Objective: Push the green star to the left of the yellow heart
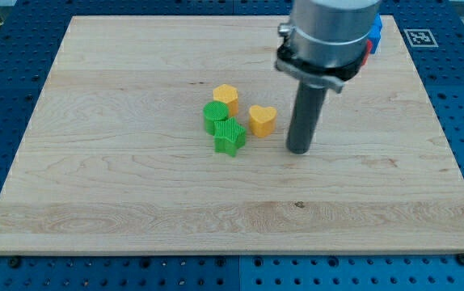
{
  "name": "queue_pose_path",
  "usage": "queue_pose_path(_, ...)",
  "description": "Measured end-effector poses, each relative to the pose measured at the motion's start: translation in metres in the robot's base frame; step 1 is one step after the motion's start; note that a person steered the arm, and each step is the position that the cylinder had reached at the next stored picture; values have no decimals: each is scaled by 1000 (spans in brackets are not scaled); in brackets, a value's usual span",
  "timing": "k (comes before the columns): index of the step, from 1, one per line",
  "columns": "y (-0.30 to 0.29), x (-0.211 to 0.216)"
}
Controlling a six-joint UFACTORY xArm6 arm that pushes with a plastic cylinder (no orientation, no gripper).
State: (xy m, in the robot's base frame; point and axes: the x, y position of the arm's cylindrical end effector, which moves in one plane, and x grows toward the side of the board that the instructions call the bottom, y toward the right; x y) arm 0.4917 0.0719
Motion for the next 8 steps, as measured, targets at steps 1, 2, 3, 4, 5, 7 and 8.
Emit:
queue_pose_path(1, -62, 1)
queue_pose_path(2, -88, 1)
queue_pose_path(3, -88, 4)
queue_pose_path(4, -92, 21)
queue_pose_path(5, -115, 20)
queue_pose_path(7, -122, 8)
queue_pose_path(8, -103, -4)
